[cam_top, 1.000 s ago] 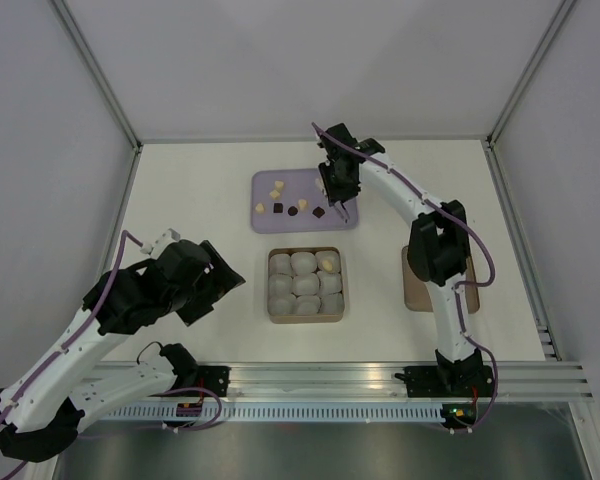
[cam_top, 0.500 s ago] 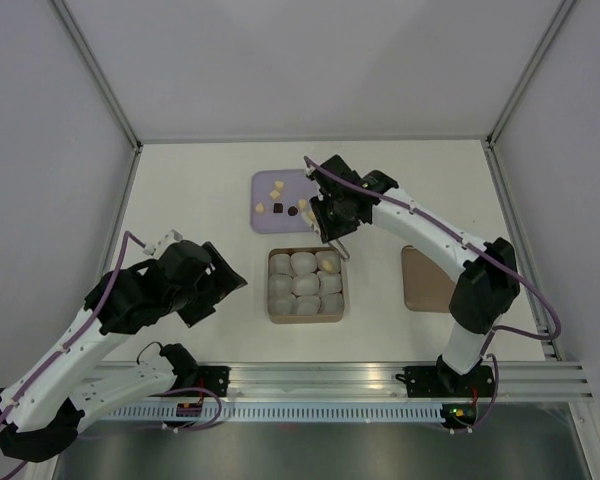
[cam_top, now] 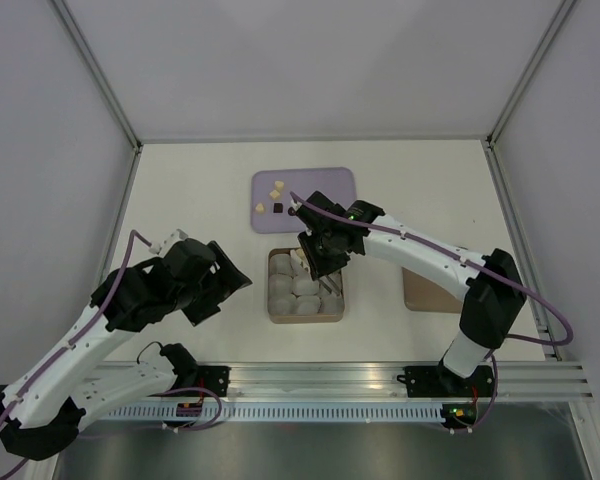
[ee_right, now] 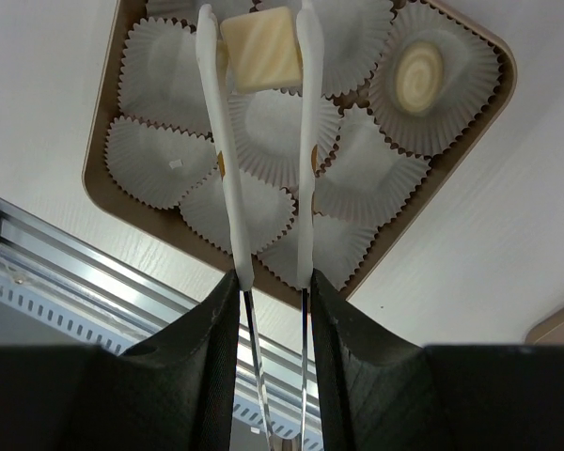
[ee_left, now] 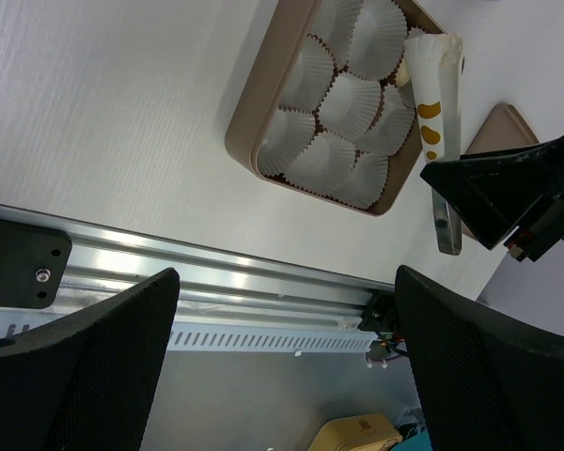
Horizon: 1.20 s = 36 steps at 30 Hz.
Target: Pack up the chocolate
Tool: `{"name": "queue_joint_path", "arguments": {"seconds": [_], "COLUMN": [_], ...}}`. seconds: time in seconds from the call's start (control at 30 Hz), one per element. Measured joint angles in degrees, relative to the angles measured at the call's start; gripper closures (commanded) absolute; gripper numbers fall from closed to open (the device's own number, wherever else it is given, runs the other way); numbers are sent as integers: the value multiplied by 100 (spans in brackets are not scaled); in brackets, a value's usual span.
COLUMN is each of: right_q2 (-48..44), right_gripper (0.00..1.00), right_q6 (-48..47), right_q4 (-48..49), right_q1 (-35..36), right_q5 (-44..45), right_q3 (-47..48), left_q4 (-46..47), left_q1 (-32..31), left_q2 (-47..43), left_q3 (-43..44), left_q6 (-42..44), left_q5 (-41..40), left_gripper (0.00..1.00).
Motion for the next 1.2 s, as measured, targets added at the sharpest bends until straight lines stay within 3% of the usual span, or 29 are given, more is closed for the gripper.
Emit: {"name": "queue_joint_path", "arguments": {"seconds": [1.2], "right_q2": [785], "right_gripper": [78], "right_q6": [297], "right_q4": [291], "right_q1": [0], "right_q5": [118], "right_q3": [-160], "left_q4": [98], "left_q1": [0], "left_q2": [85], "left_q3": [-133], "left_q6": [-2], "left_q5": [-7], "left_gripper": [0]}}
